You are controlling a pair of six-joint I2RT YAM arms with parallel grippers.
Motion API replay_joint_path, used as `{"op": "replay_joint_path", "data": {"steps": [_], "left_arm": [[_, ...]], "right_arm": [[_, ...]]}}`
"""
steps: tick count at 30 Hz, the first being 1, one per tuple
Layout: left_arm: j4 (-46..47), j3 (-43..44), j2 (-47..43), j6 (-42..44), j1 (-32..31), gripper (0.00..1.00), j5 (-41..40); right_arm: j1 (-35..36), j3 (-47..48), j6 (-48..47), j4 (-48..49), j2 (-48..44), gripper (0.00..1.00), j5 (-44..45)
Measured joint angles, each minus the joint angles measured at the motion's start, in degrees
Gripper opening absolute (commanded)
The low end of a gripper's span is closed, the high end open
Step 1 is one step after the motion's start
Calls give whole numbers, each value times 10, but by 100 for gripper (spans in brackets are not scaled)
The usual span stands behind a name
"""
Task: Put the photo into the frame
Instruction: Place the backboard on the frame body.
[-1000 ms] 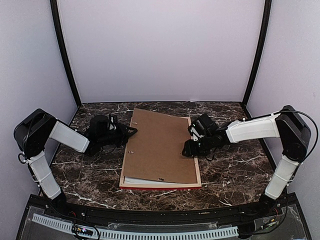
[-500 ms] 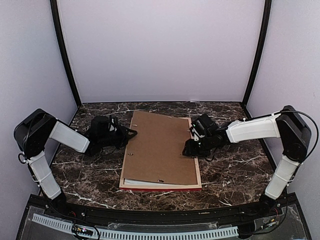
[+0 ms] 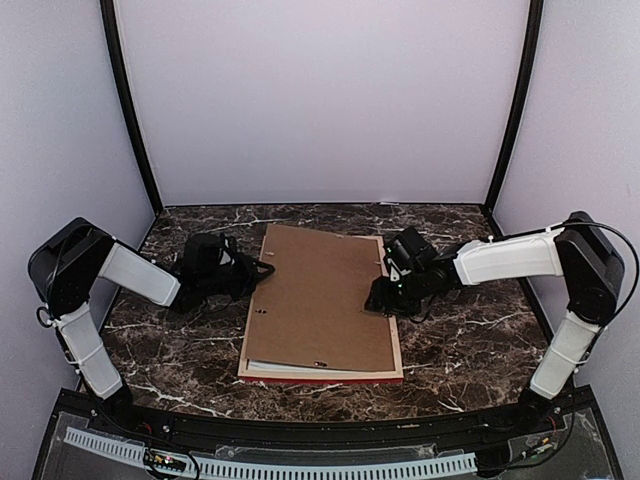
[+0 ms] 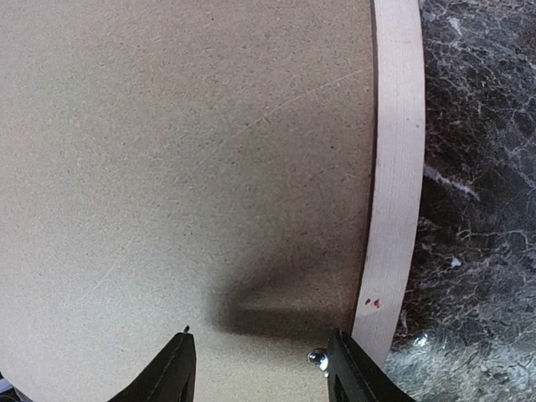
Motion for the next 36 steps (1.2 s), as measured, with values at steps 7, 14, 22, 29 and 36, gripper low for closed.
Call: {"op": "replay_joint_path", "data": {"steps": [7, 14, 22, 29, 36], "left_arm": [[-20, 0, 0, 11, -4, 27, -14], [-30, 0, 0, 19, -7, 28, -22], [-39, 0, 0, 27, -7, 37, -22], [-52, 0, 0, 30, -7, 40, -22], [-54, 10, 9, 37, -7, 40, -20]], "right_arm": [[0, -2, 15, -1, -8, 55, -11], [0, -5, 21, -2, -12, 56, -21], [-5, -5, 15, -13, -22, 57, -18], [-13, 1, -1, -24, -26, 57, -11], [-14, 1, -12, -27, -23, 56, -14]]}}
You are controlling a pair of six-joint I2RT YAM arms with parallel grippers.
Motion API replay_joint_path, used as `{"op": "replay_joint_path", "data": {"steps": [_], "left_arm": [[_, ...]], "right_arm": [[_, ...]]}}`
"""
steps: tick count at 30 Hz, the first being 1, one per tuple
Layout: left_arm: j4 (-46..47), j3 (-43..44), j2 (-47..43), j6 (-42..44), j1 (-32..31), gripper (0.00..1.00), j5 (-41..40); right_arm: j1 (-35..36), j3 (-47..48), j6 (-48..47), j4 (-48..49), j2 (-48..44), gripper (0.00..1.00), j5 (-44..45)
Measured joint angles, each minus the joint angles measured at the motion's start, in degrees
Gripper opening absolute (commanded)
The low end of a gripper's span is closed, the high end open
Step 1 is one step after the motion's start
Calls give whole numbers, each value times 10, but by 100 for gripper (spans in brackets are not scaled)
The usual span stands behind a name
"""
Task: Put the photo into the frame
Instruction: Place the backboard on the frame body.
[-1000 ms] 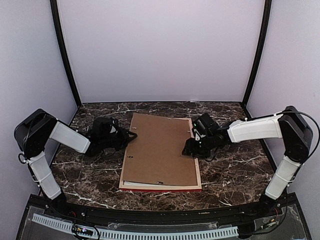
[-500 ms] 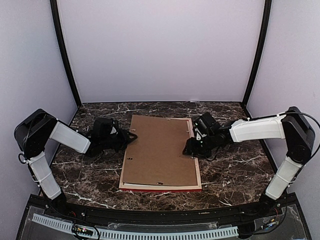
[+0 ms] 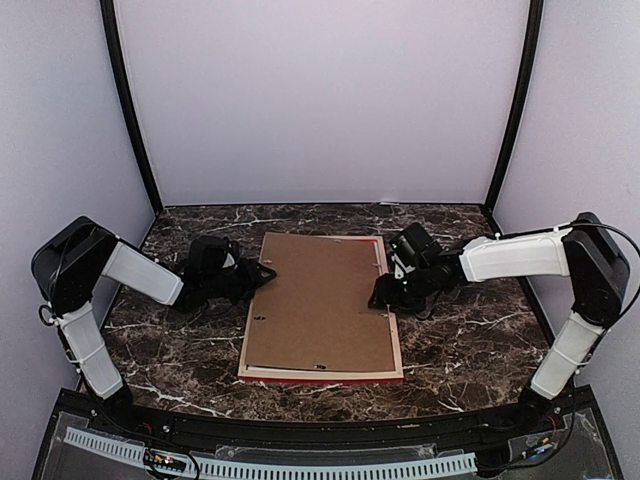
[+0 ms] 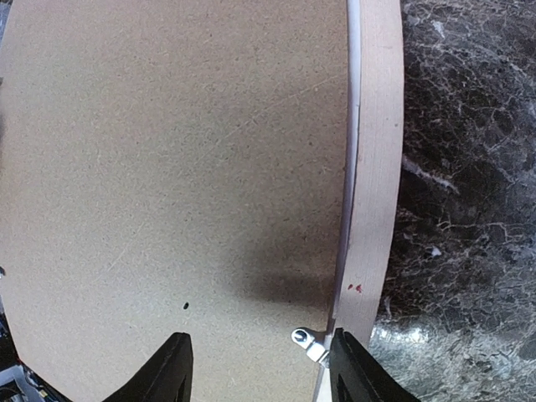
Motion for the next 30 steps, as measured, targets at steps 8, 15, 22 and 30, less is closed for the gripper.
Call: {"op": "replay_joint_path", "data": {"steps": [8, 15, 22, 30], "left_arm": [[-9, 12, 10, 7, 0, 40, 4], [-20, 18, 12, 16, 0, 40, 4], [-27, 18, 12, 23, -2, 40, 4], [-33, 21, 13, 31, -3, 40, 4]], "right_arm": [[0, 0, -9, 1, 13, 56, -11], [0, 0, -10, 1, 13, 54, -17], [-2, -9, 1, 22, 13, 51, -41], [-2, -19, 16, 31, 12, 51, -71]]}}
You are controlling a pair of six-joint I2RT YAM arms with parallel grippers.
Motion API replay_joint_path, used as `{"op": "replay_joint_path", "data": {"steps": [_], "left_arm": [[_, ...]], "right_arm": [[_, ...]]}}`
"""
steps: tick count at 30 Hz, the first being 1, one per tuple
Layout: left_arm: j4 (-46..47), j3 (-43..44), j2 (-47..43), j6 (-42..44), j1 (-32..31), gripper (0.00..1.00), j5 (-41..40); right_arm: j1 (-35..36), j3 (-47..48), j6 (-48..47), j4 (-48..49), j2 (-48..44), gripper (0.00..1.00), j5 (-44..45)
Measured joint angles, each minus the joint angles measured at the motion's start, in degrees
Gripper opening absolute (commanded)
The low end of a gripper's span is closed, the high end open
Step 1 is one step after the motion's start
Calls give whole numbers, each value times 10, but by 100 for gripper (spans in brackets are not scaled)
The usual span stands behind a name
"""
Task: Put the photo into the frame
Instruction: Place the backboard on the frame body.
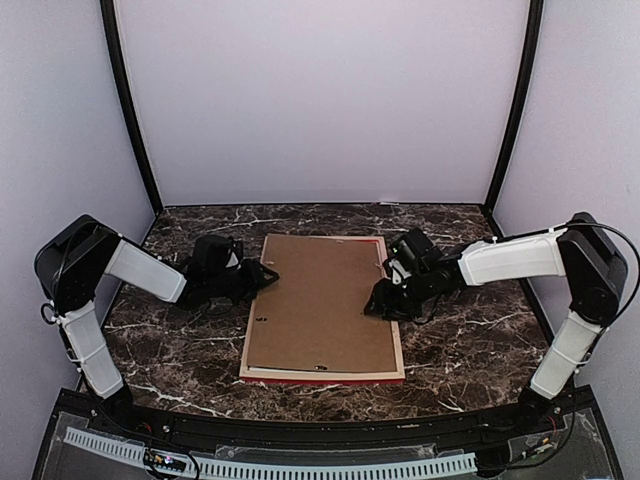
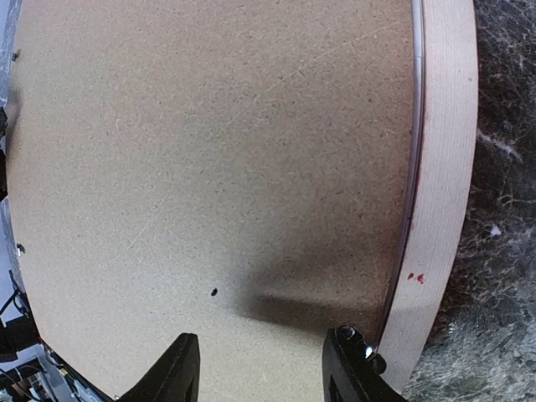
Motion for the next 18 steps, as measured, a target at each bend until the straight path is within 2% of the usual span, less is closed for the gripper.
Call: {"op": "replay_joint_path", "data": {"steps": [9, 18], "left_arm": [[-2, 6, 0, 7, 0, 41, 0], [-6, 6, 0, 11, 0, 41, 1]], "right_arm": [[0, 22, -25, -6, -12, 56, 17], [-5, 57, -59, -14, 8, 56, 31]]}}
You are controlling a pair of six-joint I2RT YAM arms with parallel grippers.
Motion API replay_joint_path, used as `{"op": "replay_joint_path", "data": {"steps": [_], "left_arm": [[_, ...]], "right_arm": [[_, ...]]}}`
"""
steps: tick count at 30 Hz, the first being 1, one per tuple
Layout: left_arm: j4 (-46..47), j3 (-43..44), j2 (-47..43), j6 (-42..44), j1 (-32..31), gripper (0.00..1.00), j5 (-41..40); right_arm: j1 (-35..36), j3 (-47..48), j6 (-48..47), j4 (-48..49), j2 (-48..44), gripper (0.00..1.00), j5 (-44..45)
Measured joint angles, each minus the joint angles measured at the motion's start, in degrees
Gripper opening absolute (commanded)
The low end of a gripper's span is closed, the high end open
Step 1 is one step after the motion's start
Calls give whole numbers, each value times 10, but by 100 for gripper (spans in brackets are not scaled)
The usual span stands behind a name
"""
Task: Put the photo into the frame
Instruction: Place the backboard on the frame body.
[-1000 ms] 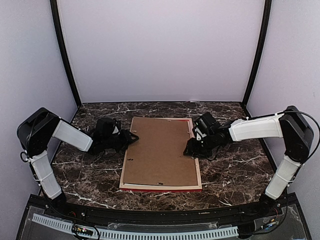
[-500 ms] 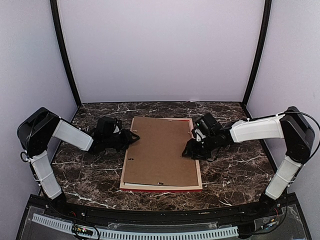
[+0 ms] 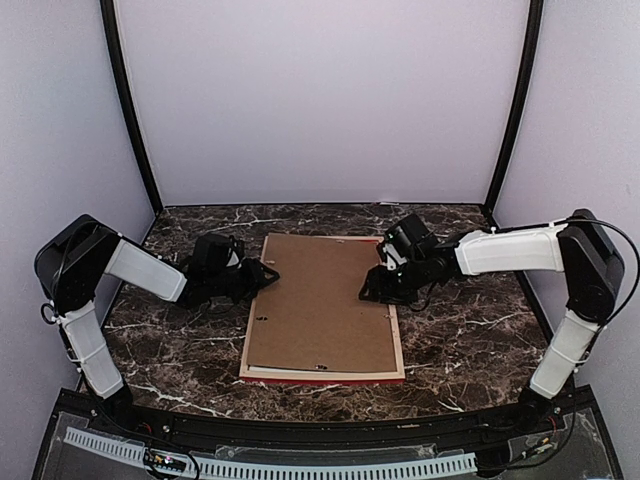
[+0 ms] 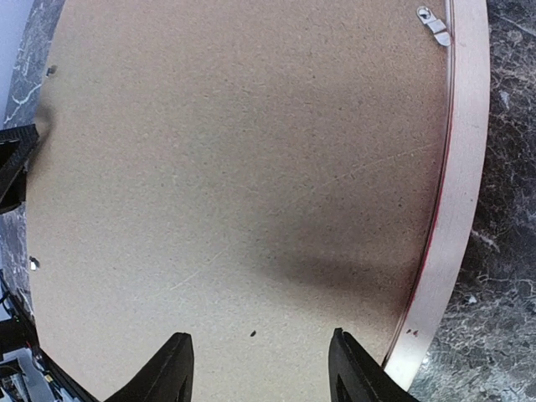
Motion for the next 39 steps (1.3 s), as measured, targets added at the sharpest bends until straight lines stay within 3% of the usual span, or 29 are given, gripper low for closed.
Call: {"op": "replay_joint_path", "data": {"steps": [12, 39], "left_arm": [[0, 0, 0, 4, 0, 41, 0], [-9, 0, 0, 3, -2, 41, -13]], "right_arm": [[-4, 0, -8, -39, 22, 54, 14], [-5, -56, 49, -5, -18, 54, -2]]}}
